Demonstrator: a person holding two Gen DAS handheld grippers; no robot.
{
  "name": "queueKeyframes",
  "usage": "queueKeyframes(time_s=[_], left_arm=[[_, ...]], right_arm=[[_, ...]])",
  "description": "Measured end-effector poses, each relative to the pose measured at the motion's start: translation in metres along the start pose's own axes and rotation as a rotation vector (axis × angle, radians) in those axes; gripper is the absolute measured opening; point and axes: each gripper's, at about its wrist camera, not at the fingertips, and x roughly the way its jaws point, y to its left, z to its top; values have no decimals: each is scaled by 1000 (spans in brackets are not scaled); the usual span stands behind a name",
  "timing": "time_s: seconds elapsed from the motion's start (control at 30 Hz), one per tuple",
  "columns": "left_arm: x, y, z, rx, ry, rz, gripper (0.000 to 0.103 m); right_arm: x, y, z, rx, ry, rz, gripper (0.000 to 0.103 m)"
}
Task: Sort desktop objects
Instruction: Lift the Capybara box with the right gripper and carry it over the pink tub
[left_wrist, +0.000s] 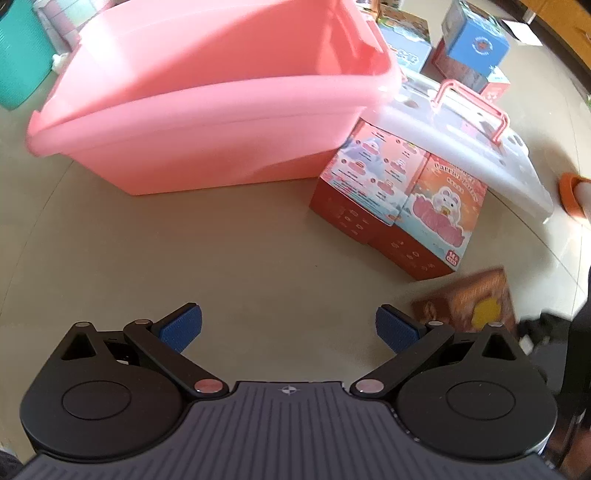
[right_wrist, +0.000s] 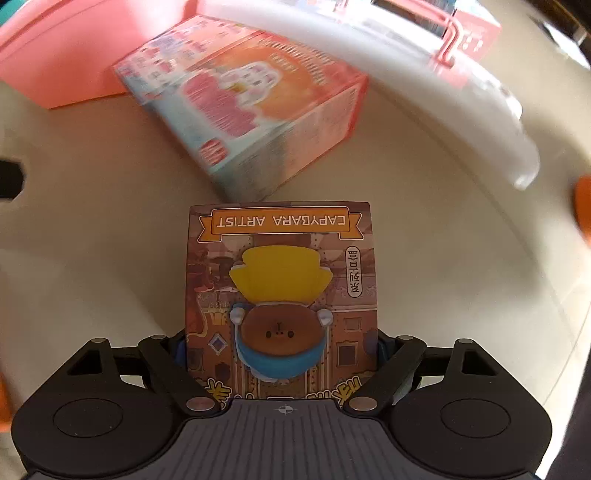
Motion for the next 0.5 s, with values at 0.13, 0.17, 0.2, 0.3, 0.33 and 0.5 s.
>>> queueKeyframes(time_s=[0.13,0.17,0.2,0.3,0.33,0.5], left_arm=[[-4,6,3,-35,7,-7,103],[-5,8,4,-44,4,-9,103],[-6,9,4,-51,3,-4,103],[-11,14,7,-68,-5,20,103],[-13,17,8,-74,-10,24,103],[-18,26,11,-105,-19,12,103]], right_arm=[[-21,41,-16,47,-21,-4,81],[-27,49,-19,67,-31,-4,81],[-34,54,-20,87,-44,-5,81],[-54,52,-6,146,-88,-11,81],[-63,59,-9,171,-108,-11,81],[-107,89,-16,261,-208,6,81]])
